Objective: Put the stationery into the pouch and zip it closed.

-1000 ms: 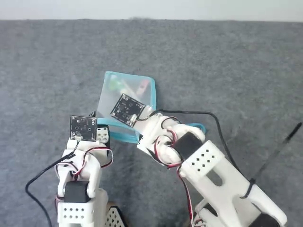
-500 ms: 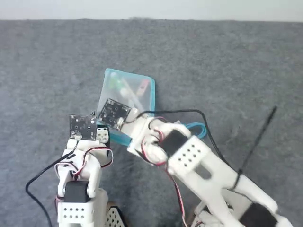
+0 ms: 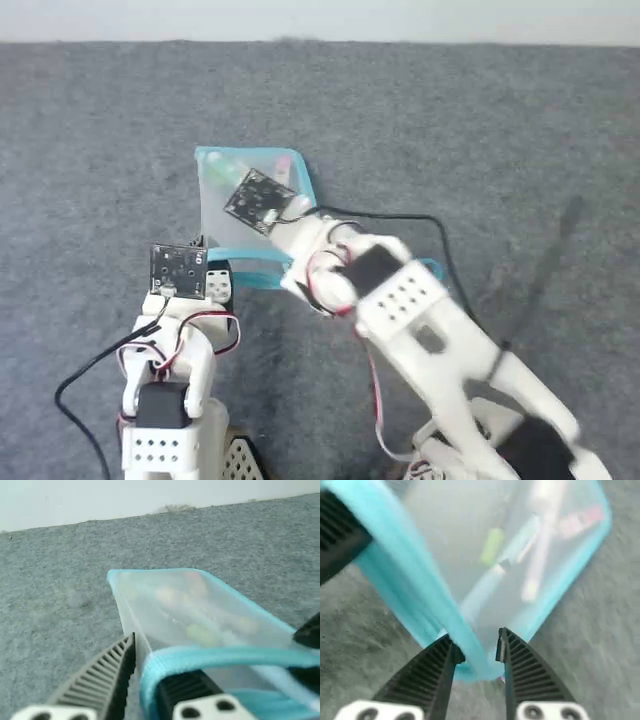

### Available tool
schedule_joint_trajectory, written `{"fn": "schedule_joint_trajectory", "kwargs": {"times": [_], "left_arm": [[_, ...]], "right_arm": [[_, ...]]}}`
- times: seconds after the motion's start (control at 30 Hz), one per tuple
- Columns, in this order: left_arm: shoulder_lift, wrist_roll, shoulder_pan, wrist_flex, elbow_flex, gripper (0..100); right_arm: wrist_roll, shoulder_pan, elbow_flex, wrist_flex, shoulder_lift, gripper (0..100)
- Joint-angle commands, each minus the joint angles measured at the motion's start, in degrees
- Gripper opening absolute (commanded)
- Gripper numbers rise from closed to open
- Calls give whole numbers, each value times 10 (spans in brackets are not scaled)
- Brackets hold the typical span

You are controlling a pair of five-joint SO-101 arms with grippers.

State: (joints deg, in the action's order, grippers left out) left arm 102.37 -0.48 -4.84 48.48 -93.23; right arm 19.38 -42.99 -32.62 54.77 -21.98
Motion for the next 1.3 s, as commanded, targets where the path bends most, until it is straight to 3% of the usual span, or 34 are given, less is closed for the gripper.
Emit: {"fn": "schedule_joint_trajectory", "kwargs": {"times": [0.0, 0.13, 0.3, 0.87, 1.27], "left_arm": [[-5, 11, 2, -18, 9, 12], [-5, 11, 2, -18, 9, 12], [-5, 11, 1, -18, 9, 12], [-5, 11, 2, -18, 10, 12], [-5, 11, -1, -18, 10, 12]], "right_arm": [[-8, -1, -2, 87, -193, 102], [-7, -5, -91, 90, -295, 104], [-4, -2, -169, 48, -301, 105], [-7, -36, -169, -11, -298, 104], [-4, -31, -128, -51, -175, 102]]}}
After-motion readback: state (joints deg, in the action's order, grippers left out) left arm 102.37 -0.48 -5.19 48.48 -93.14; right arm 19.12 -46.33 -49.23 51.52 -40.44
